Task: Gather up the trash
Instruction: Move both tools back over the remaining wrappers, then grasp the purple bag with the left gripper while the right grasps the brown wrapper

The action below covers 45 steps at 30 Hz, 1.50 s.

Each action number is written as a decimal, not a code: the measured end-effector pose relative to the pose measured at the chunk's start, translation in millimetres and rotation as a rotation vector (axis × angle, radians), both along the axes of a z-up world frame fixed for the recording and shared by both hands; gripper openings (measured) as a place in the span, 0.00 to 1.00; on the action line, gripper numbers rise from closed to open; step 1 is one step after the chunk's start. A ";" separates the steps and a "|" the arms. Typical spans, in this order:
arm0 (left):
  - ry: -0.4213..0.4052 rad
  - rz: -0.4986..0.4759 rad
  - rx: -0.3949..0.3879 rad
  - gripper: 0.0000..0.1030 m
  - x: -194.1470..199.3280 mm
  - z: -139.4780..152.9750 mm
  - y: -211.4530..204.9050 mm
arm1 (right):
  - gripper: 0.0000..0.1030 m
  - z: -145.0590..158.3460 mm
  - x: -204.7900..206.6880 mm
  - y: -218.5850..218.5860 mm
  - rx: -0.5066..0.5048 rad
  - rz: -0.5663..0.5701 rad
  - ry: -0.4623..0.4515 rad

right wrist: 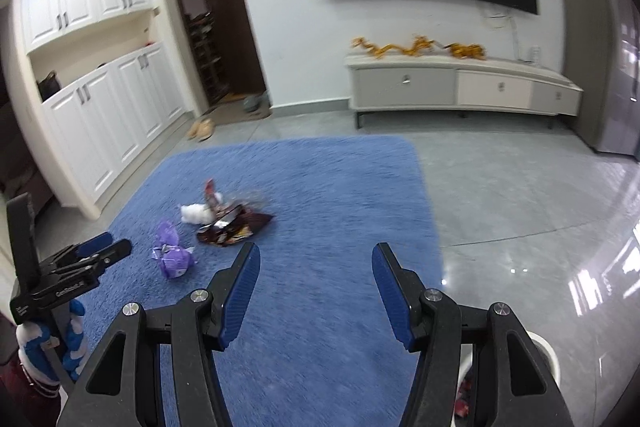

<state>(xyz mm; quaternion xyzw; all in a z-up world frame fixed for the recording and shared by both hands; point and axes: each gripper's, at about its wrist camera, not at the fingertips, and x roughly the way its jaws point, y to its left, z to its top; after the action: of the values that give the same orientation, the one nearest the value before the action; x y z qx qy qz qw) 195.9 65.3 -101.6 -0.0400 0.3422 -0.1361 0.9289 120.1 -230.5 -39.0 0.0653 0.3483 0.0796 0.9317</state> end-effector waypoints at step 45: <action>0.166 -0.156 -0.026 0.51 69.0 -48.9 -42.8 | 0.55 -93.6 126.6 88.1 0.215 0.251 0.198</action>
<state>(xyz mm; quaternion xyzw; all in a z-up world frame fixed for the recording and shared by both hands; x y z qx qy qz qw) 264.9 22.5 -150.5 -0.0364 0.4184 -0.2087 0.8832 246.7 -142.4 -132.6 0.1278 0.4330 0.2251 0.8634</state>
